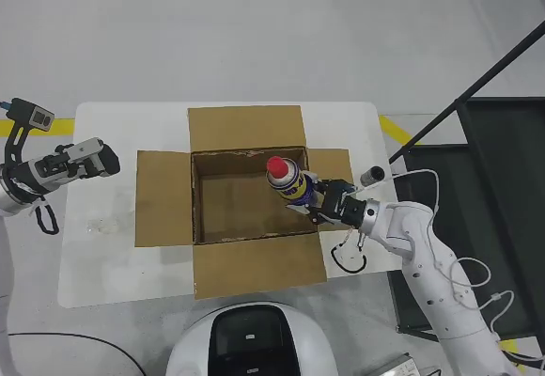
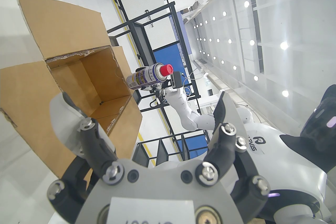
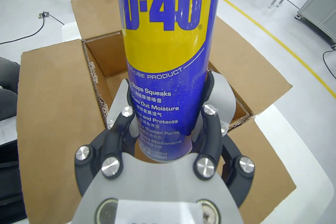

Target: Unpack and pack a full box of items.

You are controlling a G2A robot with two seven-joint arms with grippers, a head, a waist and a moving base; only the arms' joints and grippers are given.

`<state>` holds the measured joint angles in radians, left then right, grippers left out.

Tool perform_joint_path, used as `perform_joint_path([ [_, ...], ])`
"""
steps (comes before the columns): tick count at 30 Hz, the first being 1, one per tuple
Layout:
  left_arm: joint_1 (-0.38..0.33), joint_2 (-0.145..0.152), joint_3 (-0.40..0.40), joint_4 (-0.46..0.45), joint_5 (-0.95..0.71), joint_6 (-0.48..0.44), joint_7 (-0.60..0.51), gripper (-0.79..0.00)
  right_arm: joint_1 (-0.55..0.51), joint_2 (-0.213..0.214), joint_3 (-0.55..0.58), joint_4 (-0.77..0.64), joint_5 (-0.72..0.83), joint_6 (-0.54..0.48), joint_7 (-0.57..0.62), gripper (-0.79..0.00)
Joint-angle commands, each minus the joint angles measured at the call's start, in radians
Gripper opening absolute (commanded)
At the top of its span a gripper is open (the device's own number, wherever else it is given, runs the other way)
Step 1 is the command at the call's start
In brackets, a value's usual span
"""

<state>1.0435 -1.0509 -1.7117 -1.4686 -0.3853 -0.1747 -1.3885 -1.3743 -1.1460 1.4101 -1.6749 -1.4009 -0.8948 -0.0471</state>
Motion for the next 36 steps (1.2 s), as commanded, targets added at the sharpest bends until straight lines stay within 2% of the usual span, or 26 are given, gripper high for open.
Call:
perform_joint_path([
  [1,0.0,0.0,0.0,0.0,0.0,0.0,0.0,0.0,-0.006,0.0,0.001,-0.001,0.004,0.013,-0.002,-0.785],
  [4,0.0,0.0,0.0,0.0,0.0,0.0,0.0,0.0,-0.038,0.007,0.045,0.017,0.027,0.009,-0.051,-0.785],
  [7,0.0,0.0,0.0,0.0,0.0,0.0,0.0,0.0,-0.086,0.021,0.122,0.052,0.023,-0.028,-0.162,-0.785],
  [12,0.0,0.0,0.0,0.0,0.0,0.0,0.0,0.0,-0.186,0.035,0.23,0.137,-0.027,-0.012,-0.441,-0.785],
  [20,0.0,0.0,0.0,0.0,0.0,0.0,0.0,0.0,-0.236,0.045,0.256,0.332,-0.127,0.058,-0.746,-0.785],
  [36,0.0,0.0,0.0,0.0,0.0,0.0,0.0,0.0,-0.235,0.046,0.254,0.336,-0.131,0.058,-0.754,-0.785],
])
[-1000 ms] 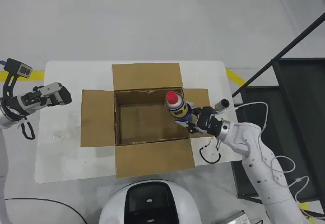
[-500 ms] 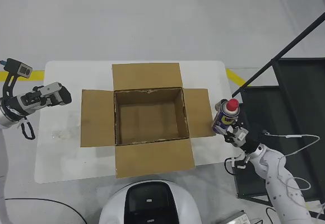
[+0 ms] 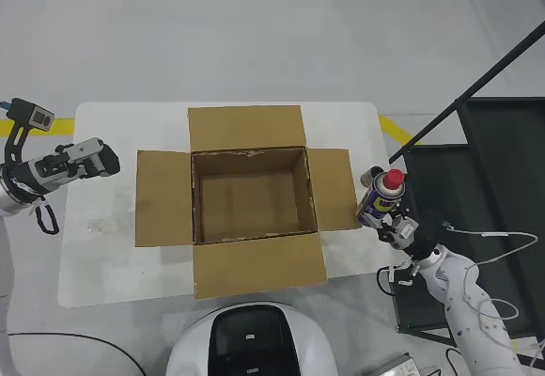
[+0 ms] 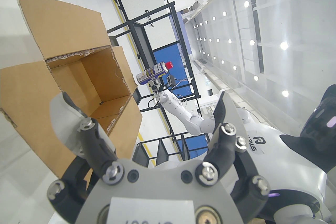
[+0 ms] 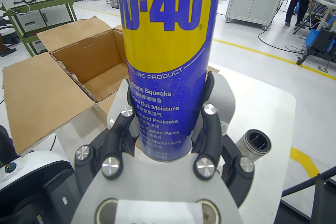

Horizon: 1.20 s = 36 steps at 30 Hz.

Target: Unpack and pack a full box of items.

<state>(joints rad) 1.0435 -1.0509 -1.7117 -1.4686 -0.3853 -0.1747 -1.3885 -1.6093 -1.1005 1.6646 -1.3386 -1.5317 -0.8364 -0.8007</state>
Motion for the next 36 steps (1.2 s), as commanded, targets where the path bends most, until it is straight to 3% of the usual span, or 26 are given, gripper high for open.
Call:
perform_joint_path([
  [1,0.0,0.0,0.0,0.0,0.0,0.0,0.0,0.0,0.0,0.0,0.0,0.0,0.0,0.0,0.0,-0.785],
  [6,0.0,0.0,0.0,0.0,0.0,0.0,0.0,0.0,-0.025,0.001,0.011,0.012,0.041,0.019,-0.013,-0.785],
  [12,0.0,0.0,0.0,0.0,0.0,0.0,0.0,0.0,-0.036,0.011,0.022,0.177,-0.005,0.023,-0.206,-0.785],
  [19,0.0,0.0,0.0,0.0,0.0,0.0,0.0,0.0,0.051,0.007,-0.113,0.409,-0.052,0.166,-0.35,-0.785],
  [24,0.0,0.0,0.0,0.0,0.0,0.0,0.0,0.0,0.12,0.015,-0.211,0.531,-0.065,0.208,-0.391,-0.785],
  [36,0.0,0.0,0.0,0.0,0.0,0.0,0.0,0.0,0.121,0.014,-0.208,0.526,-0.058,0.22,-0.379,-0.785],
])
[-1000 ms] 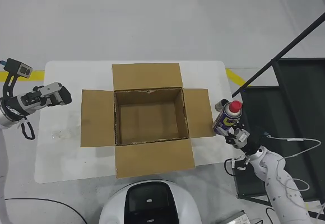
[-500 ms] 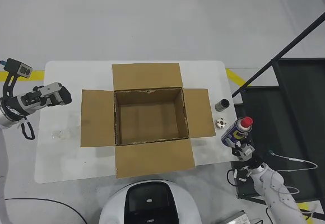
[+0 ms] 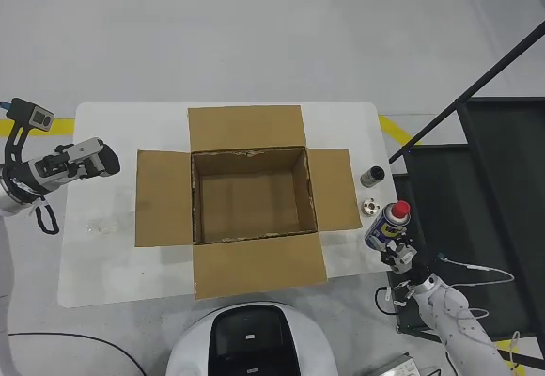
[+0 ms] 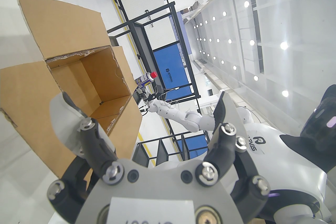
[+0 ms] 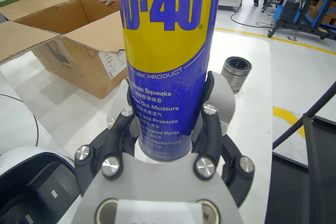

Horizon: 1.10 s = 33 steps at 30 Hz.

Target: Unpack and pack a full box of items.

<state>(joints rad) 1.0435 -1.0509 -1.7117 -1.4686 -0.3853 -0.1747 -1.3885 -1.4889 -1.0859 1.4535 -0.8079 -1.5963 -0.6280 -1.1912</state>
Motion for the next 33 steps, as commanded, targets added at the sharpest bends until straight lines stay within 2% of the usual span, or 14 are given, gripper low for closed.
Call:
perform_joint_path([
  [1,0.0,0.0,0.0,0.0,0.0,0.0,0.0,0.0,-0.001,0.0,0.007,-0.015,0.02,0.016,0.03,-0.785],
  [5,0.0,0.0,0.0,0.0,0.0,0.0,0.0,0.0,0.016,-0.006,0.011,-0.001,0.095,0.003,0.09,-0.785],
  [9,0.0,0.0,0.0,0.0,0.0,0.0,0.0,0.0,0.062,-0.023,-0.024,0.081,0.144,0.001,0.116,-0.785],
  [22,0.0,0.0,0.0,0.0,0.0,0.0,0.0,0.0,0.201,-0.077,-0.121,0.34,0.196,0.054,-0.021,-0.785],
  [33,0.0,0.0,0.0,0.0,0.0,0.0,0.0,0.0,0.288,-0.116,-0.17,0.471,0.22,0.11,-0.03,-0.785],
])
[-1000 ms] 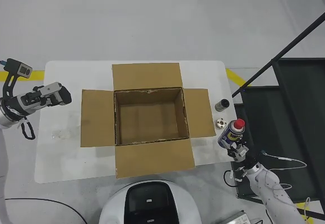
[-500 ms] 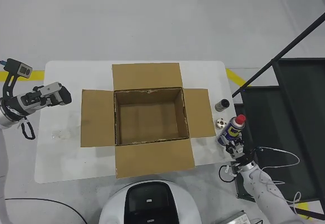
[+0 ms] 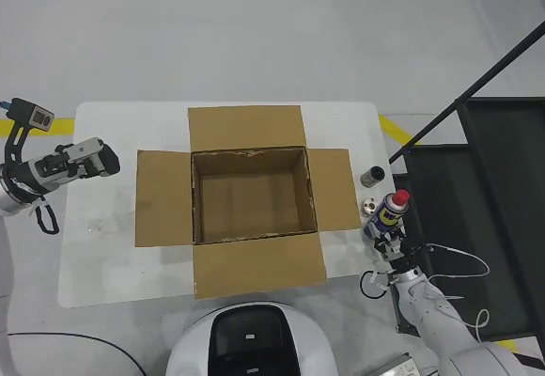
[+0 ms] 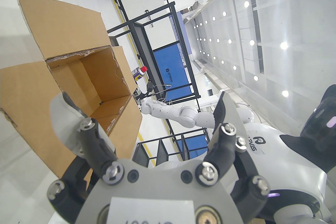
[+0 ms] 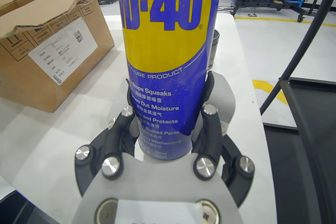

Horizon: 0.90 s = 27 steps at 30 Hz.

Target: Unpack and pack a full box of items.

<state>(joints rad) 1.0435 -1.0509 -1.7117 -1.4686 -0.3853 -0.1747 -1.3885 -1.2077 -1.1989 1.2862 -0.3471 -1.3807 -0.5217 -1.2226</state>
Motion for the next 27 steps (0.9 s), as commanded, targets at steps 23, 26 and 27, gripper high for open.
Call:
perform_joint_path([
  [23,0.0,0.0,0.0,0.0,0.0,0.0,0.0,0.0,0.027,-0.03,-0.046,0.103,0.027,-0.002,-0.041,-0.428],
  [26,0.0,0.0,0.0,0.0,0.0,0.0,0.0,0.0,0.02,-0.031,-0.049,0.108,0.029,-0.007,-0.05,-0.323],
  [27,0.0,0.0,0.0,0.0,0.0,0.0,0.0,0.0,0.018,-0.031,-0.051,0.109,0.028,-0.007,-0.052,-0.225],
])
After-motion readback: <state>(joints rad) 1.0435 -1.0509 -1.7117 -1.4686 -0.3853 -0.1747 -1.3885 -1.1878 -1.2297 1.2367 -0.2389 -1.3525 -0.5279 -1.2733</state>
